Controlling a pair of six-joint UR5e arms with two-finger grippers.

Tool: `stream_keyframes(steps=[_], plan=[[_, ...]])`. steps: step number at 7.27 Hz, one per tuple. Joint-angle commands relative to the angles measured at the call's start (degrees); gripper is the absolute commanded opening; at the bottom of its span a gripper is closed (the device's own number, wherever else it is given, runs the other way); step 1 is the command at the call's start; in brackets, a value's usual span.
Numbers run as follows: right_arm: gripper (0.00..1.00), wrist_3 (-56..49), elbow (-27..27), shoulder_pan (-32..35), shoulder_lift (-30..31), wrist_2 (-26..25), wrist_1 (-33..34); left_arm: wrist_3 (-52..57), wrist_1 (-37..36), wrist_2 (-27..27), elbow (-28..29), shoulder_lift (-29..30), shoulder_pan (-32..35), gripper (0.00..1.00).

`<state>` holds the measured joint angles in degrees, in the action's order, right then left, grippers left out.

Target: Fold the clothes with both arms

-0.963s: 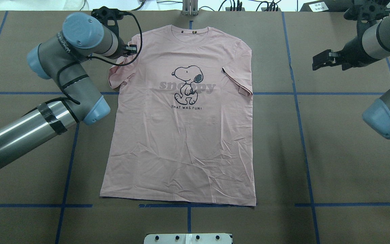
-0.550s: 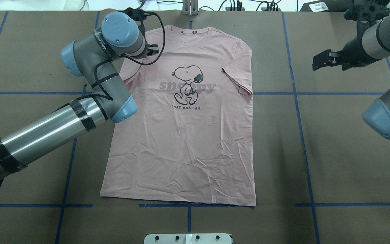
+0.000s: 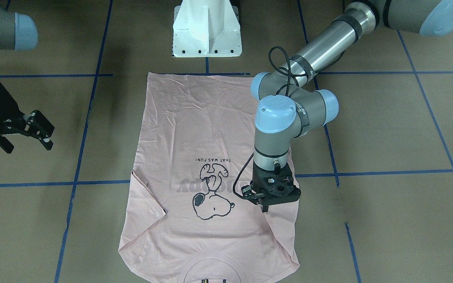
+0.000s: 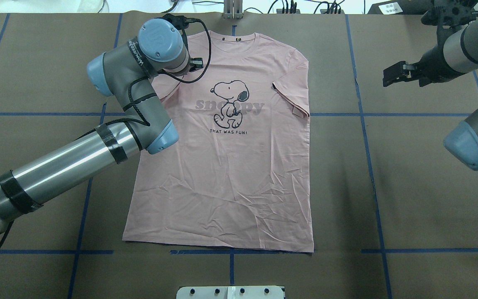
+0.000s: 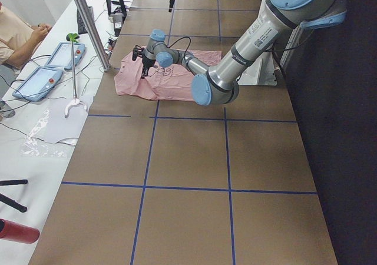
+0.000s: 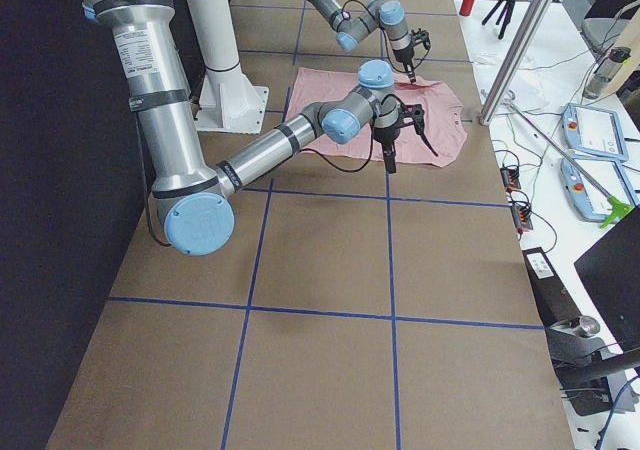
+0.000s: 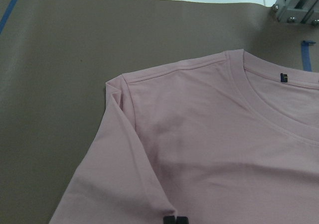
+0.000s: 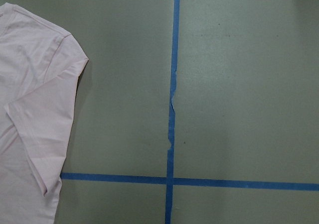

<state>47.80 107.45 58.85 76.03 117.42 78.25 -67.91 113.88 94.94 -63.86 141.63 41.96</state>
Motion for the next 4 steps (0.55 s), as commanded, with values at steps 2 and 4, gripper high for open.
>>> stream_keyframes(steps=[2,4], plan=[[1.0,0.1,0.31,-0.05,-0.44,0.0,-0.03,2.78,-0.15,0.5,-2.57,-0.12,-0.3,1.0],[1.0,2.54,0.92,-2.23,-0.79,0.09,-0.11,3.04,-0.15,2.51,-9.83,-4.66,-0.3,1.0]])
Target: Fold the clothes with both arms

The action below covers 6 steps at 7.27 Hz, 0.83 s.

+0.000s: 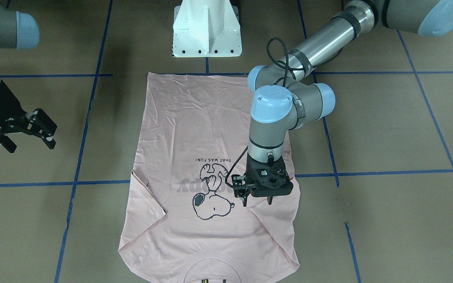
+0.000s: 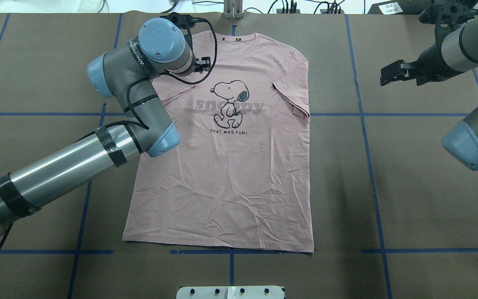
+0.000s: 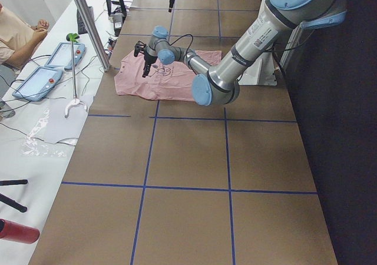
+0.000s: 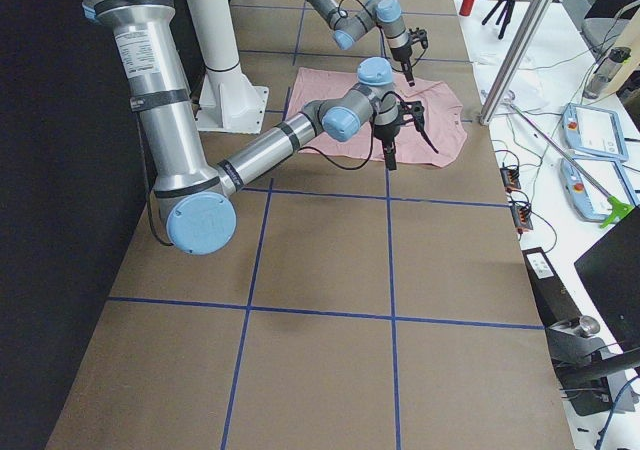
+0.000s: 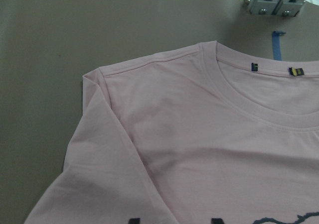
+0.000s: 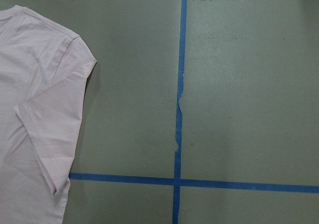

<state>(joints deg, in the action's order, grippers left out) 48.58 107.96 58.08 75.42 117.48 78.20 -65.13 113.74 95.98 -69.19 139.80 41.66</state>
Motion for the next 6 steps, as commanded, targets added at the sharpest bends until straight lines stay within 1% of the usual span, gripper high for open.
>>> stream_keyframes(steps=[1,2,3,4,5,6], plan=[[1.0,6.65,2.41,-3.91,-0.19,-0.41,0.02,0.27,-0.01,3.93,-11.51,-7.3,-0.09,1.0],[1.0,11.83,5.73,-7.16,-0.02,-1.19,0.2,0.27,-0.09,4.13,-18.8,-11.87,-0.18,1.0],[1.0,18.24,7.94,-13.19,0.07,-5.12,0.29,0.18,-0.09,4.13,-24.53,-15.92,-2.01,1.0],[1.0,26.05,10.4,-20.65,0.25,-11.68,0.46,0.18,-0.18,4.04,-29.46,-19.01,-4.11,1.0],[1.0,31.34,12.25,-27.34,0.6,-17.75,0.72,-0.17,-1.05,4.04,-35.25,-22.78,-6.22,1.0],[0.96,36.88,13.58,-33.58,1.64,-23.03,0.81,-0.61,-1.24,3.95,-41.4,-28.21,-8.33,1.0]])
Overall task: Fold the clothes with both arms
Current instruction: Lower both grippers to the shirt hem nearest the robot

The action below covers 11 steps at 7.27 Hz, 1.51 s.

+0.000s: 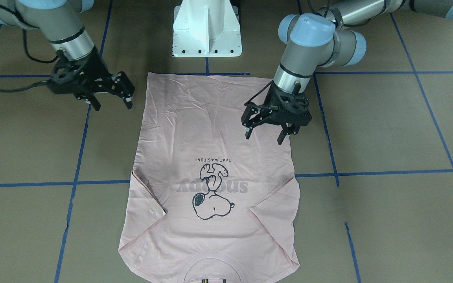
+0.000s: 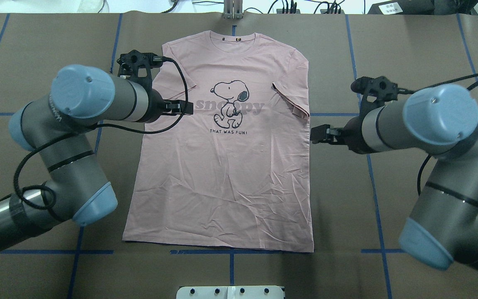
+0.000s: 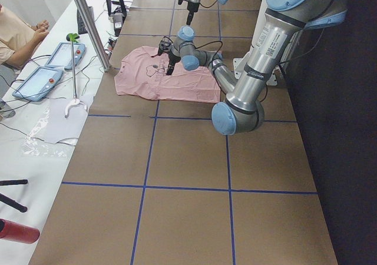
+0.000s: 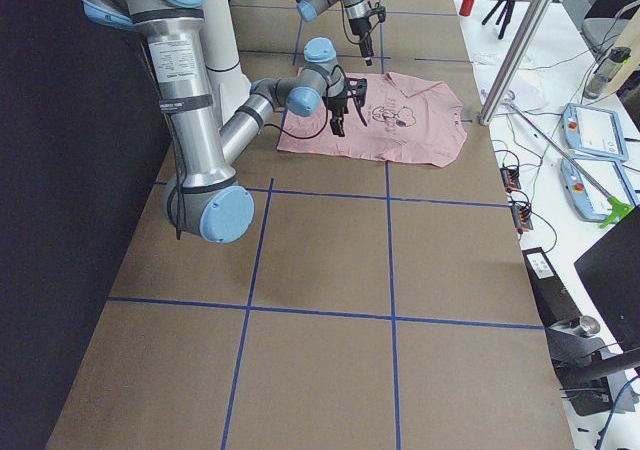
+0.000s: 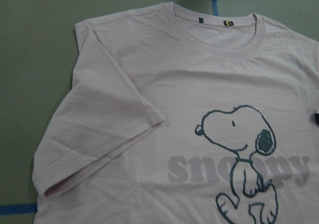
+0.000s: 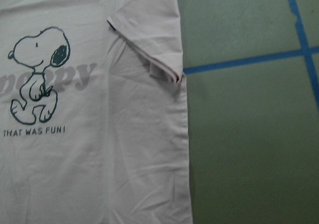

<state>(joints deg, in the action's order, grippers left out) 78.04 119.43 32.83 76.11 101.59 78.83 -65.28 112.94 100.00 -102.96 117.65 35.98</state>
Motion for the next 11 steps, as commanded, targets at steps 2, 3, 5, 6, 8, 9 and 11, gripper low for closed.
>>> stream_keyframes(steps=[2,3,5,6,8,9,11], plan=[[0.88,15.36,4.05,-19.6,3.51,-17.26,0.27,-1.94,-0.09,-0.77,-15.48,-16.0,-6.51,1.0],[0.82,19.13,4.23,-24.0,4.04,-20.44,1.14,-5.26,0.09,-2.51,-16.47,-19.27,-9.49,1.0],[0.78,22.15,4.32,-28.34,4.04,-24.58,3.88,-12.64,0.09,-8.48,-16.75,-23.5,-17.22,0.8],[0.78,22.07,4.41,-28.44,4.04,-24.86,3.88,-13.81,-0.08,-10.33,-16.22,-24.39,-19.17,0.75],[0.79,22.07,4.41,-28.44,4.04,-25.04,3.88,-15.12,-0.09,-10.44,-14.91,-25.54,-21.29,0.71],[0.79,22.07,4.41,-28.44,4.04,-25.04,3.88,-15.92,-0.09,-10.53,-14.81,-25.54,-22.52,0.7],[0.79,22.16,4.41,-28.44,4.04,-25.04,3.88,-17.94,-0.09,-11.05,-14.46,-25.63,-24.63,0.6]])
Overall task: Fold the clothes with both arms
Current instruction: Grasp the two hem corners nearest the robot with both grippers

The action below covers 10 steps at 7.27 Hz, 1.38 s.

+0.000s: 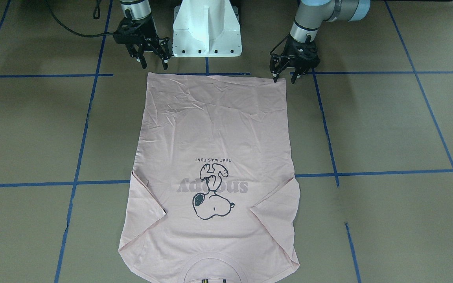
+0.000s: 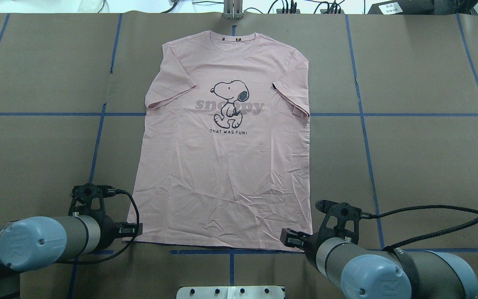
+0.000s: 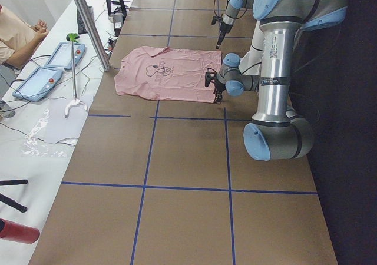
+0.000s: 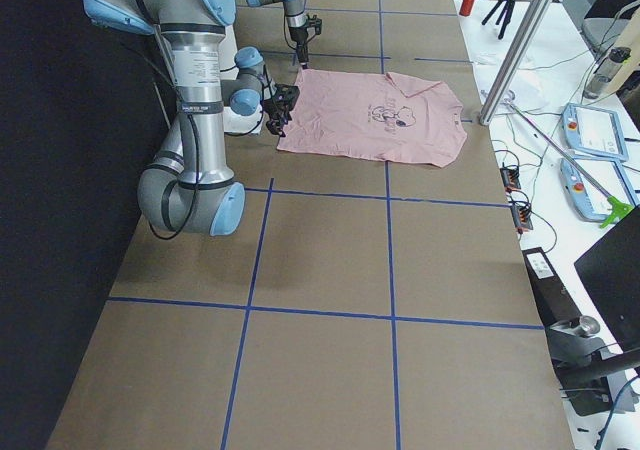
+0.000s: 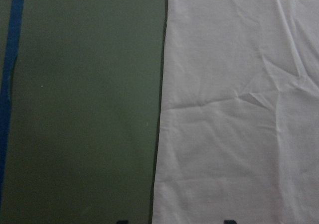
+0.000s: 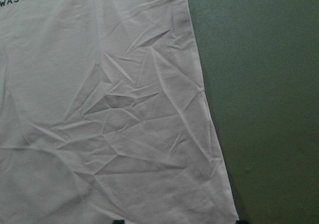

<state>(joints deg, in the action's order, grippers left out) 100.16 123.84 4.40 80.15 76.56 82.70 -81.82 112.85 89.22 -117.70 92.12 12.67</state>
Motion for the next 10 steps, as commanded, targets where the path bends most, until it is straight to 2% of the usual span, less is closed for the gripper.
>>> stream_keyframes(steps=[1,2,10], plan=[[0.79,0.03,0.0,0.0,0.0,-0.01,0.0,-1.85,0.0,-0.45,0.45,-0.01,-1.77,0.56],[0.8,0.03,0.0,0.0,-0.09,-0.1,0.0,-2.2,0.0,-0.45,0.63,0.08,-1.95,0.5],[0.8,-0.06,0.0,-0.09,-0.09,-0.28,0.0,-2.03,-0.09,-0.36,1.25,-0.01,-1.95,0.48]])
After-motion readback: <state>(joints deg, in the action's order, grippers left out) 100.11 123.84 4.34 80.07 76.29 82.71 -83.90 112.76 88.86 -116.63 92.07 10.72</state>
